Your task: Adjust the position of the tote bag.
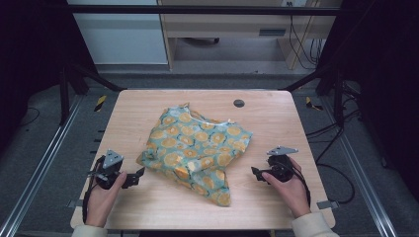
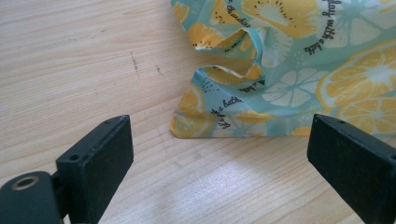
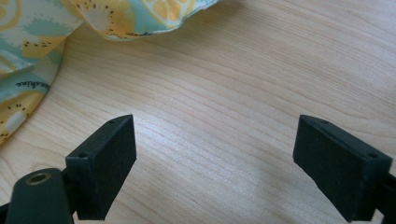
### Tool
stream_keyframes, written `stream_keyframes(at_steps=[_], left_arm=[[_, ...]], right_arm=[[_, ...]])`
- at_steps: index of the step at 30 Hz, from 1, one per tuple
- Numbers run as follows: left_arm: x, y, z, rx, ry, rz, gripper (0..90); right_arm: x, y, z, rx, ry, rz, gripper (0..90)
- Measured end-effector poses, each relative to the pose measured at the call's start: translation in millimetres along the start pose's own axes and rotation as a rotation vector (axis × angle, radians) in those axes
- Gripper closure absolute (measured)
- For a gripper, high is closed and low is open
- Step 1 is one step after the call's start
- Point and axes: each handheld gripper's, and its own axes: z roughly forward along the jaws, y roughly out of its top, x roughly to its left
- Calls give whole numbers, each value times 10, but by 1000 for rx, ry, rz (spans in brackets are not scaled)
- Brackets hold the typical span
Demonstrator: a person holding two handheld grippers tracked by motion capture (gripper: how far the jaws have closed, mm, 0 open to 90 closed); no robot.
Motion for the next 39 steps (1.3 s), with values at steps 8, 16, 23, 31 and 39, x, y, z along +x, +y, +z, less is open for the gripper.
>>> stream_keyframes(at_steps=[8, 16, 23, 31, 39], left_arm=[[-31, 1, 14, 13, 3, 19, 70], [-72, -2, 30, 18, 25, 59, 70], [-77, 1, 30, 23, 43, 71, 71], [-126, 11, 58, 35, 33, 104, 71], [-142, 20, 58, 30, 33, 118, 71]], right_arm=[[42, 39, 42, 5, 39, 6, 155], [77, 235, 81, -13, 41, -39, 233], [-13, 537, 84, -47, 4, -16, 290], [-142, 881, 237, -35, 5, 37, 271], [-214, 1099, 551, 10, 20, 134, 191]])
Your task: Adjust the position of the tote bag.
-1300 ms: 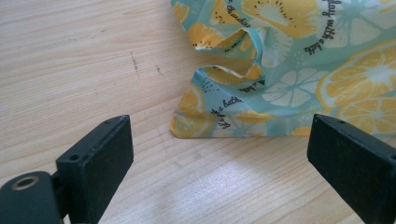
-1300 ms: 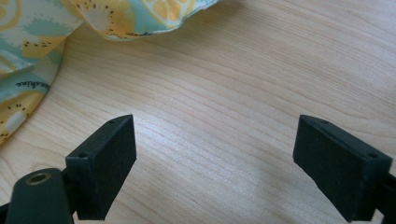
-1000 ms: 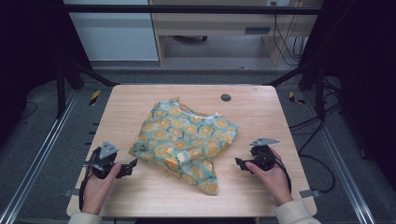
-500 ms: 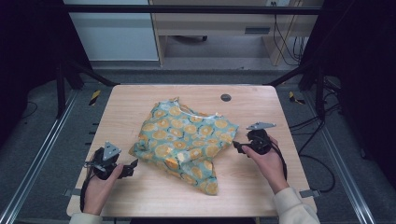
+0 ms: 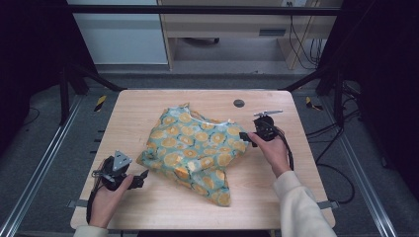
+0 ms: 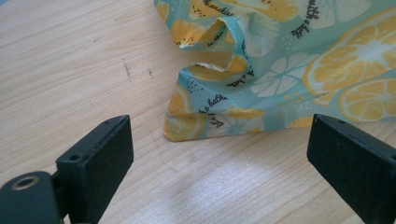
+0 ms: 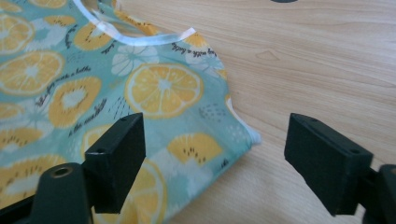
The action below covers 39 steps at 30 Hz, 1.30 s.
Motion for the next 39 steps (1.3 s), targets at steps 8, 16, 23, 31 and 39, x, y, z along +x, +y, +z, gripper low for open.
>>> stream_keyframes(at_steps=[8, 16, 23, 31, 39], left_arm=[[-10, 4, 3, 0, -3, 1, 75], [-10, 5, 6, 0, -2, 2, 75], [-9, 5, 2, 3, -1, 5, 75], [-6, 3, -3, -1, -10, -5, 78], [0, 4, -8, -2, -9, -7, 78]], right_arm=[[-6, 11, 224, 53, -12, 33, 142], [32, -51, 270, 86, -32, 37, 191], [55, -63, 283, 105, -32, 27, 236], [120, -73, 311, 106, -18, -8, 491], [241, -47, 262, 65, 18, -76, 816]])
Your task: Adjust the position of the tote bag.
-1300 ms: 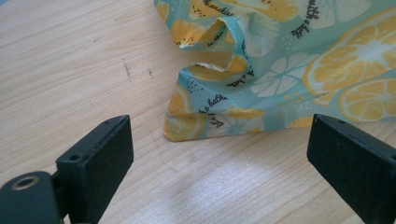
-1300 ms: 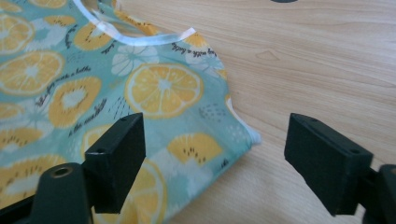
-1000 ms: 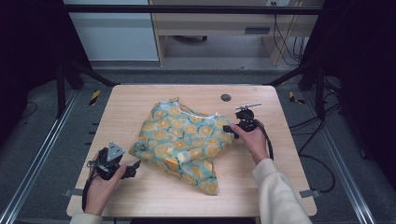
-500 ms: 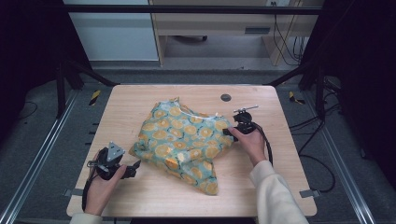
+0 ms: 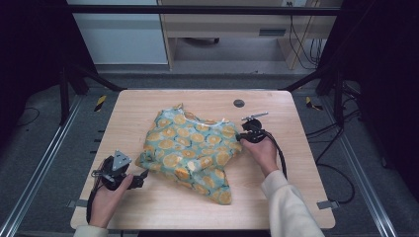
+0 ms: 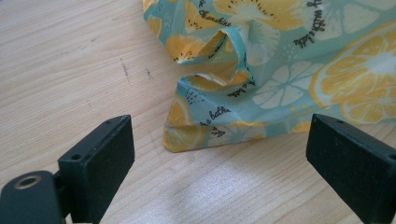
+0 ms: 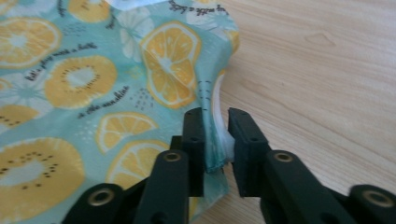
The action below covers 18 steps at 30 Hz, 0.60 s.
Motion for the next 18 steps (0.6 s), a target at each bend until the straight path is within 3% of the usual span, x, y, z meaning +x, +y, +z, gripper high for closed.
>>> stream_keyframes(at_steps=[6, 7, 13, 18], left_arm=[[12, 1, -6, 3, 0, -1, 78], [23, 2, -12, 1, 1, -7, 82], [61, 33, -67, -18, 2, -37, 92], [160, 233, -100, -40, 14, -76, 100]], right_arm=[[92, 29, -75, -35, 24, -33, 855], [145, 44, -141, -70, 40, -56, 862], [326, 39, -352, -127, 97, -117, 864], [469, 15, -512, -170, 145, -152, 864]])
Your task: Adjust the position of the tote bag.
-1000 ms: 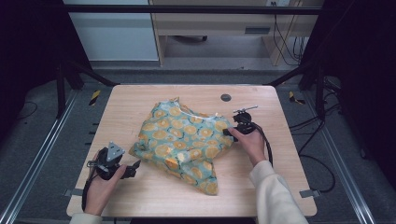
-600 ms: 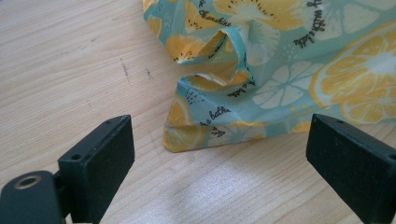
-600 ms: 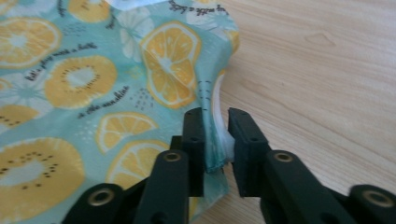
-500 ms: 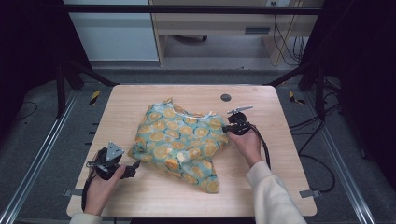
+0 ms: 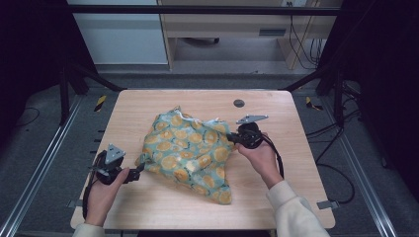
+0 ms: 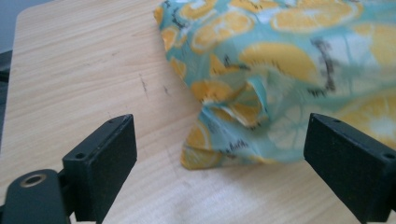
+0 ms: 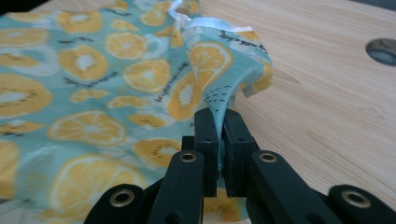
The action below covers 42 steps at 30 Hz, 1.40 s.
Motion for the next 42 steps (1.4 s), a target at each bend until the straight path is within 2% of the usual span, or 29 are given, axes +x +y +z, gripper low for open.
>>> stream_keyframes(at_steps=[1, 2, 3, 4, 5, 7, 8, 9, 10, 11, 12, 13, 16, 17, 18, 21, 22, 26, 28, 30, 33, 37, 38, 42], left_arm=[[0, 0, 0, 0, 0, 0, 104], [39, 115, 20, -15, 2, -13, 109], [39, 115, 20, -15, 2, -13, 109], [74, 259, 87, -9, -3, -12, 114], [74, 259, 87, -9, -3, -12, 115], [98, 385, 194, 11, -17, -7, 115], [115, 502, 312, 29, -12, 2, 115], [115, 502, 312, 29, -12, 2, 115], [133, 573, 392, 38, -14, 3, 114], [141, 613, 440, 43, -20, -7, 114], [155, 704, 556, 47, -31, -26, 111], [155, 704, 556, 47, -31, -26, 107], [152, 876, 792, 91, -37, -16, 97], [152, 876, 792, 91, -37, -16, 94], [147, 915, 866, 101, -42, -19, 94], [130, 947, 1007, 146, -59, -21, 69], [132, 941, 1043, 158, -52, -13, 69], [145, 902, 1130, 178, -53, -16, 57], [146, 889, 1153, 181, -55, -9, 47], [128, 862, 1183, 177, -63, -27, 51], [117, 851, 1182, 170, -67, -25, 52], [97, 818, 1208, 192, -69, -19, 52], [87, 788, 1245, 207, -82, -25, 52], [66, 732, 1318, 257, -74, -24, 49]], right_arm=[[0, 0, 0, 0, 0, 0, 864], [53, 16, -18, -5, 12, -28, 863], [70, 21, -23, -5, 14, -31, 863], [85, 28, -26, -7, 21, -41, 863], [97, 32, -27, -6, 25, -49, 863], [116, 37, -26, -11, 35, -57, 863], [123, 38, -29, -10, 37, -61, 862], [123, 38, -29, -10, 37, -61, 862], [135, 38, -29, -12, 47, -71, 862], [135, 38, -29, -12, 47, -71, 862], [143, 39, -24, -8, 50, -79, 861], [143, 39, -24, -8, 50, -79, 861], [143, 45, 1, 2, 51, -94, 860], [143, 45, 1, 2, 51, -94, 860], [143, 45, 3, 3, 50, -95, 860], [140, 47, 1, 8, 52, -101, 856], [141, 47, 3, 8, 53, -100, 855], [145, 44, 20, 13, 58, -107, 847], [150, 46, 23, 14, 62, -109, 847], [155, 47, 23, 16, 64, -111, 846], [156, 49, 17, 14, 57, -107, 846], [152, 60, -7, 2, 60, -106, 849], [158, 62, -14, 0, 62, -106, 850], [153, 69, -28, 3, 61, -112, 851]])
